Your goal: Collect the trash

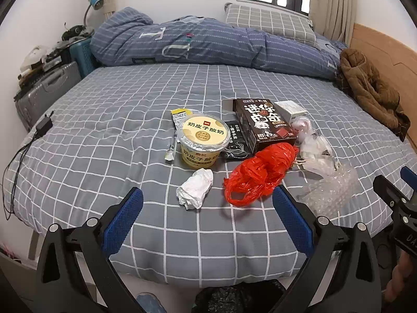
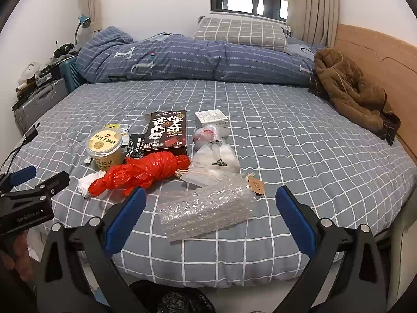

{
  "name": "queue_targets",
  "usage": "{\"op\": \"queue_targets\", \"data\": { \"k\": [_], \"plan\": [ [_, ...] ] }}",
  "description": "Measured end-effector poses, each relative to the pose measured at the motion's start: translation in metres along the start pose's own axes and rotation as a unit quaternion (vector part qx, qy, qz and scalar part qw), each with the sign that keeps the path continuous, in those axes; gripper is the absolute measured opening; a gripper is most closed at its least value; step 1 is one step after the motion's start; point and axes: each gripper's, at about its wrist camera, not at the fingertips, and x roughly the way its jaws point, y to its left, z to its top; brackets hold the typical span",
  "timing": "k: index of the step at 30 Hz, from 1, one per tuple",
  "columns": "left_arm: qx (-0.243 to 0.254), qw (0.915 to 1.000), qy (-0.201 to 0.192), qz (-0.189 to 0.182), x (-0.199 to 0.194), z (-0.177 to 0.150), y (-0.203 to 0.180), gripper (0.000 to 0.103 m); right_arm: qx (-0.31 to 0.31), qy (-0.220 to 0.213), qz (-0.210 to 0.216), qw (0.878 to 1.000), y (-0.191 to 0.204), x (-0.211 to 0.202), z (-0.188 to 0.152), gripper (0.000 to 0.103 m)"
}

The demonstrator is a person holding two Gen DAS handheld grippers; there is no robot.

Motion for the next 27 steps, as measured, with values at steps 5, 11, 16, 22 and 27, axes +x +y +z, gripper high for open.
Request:
{"op": "queue_targets", "data": {
  "k": [5, 11, 16, 22, 27],
  "plan": [
    [0.008, 1.0, -0.003, 0.005, -0.0001, -0.0005, -0.0014, 0.097, -0.001, 0.002, 0.001, 1.0, -0.0005, 0.0007, -0.0003, 0.096],
    [0.007, 1.0, 0.0, 0.004, 0.0014, -0.0004, -0.0014, 0.097, 0.0, 0.003, 0.002, 1.0, -0.0008, 0.001, -0.0008, 0.096],
    [0.006, 1.0, 0.001, 0.004, 0.0027, -0.0008, -0.001, 0.097, -0.001, 0.003, 0.002, 1.0, -0.0008, 0.0013, -0.0006, 0.096],
    [0.007, 1.0, 0.001, 0.006, 0.0034, -0.0014, -0.0006, 0.097, -0.004, 0.005, 0.002, 1.0, 0.0004, 0.002, -0.0012, 0.096],
    [0.007, 1.0, 0.001, 0.006, 0.0042, -0.0011, -0.0004, 0.097, -0.004, 0.005, 0.002, 1.0, 0.0007, 0.0026, -0.001, 0.096]
  ]
}}
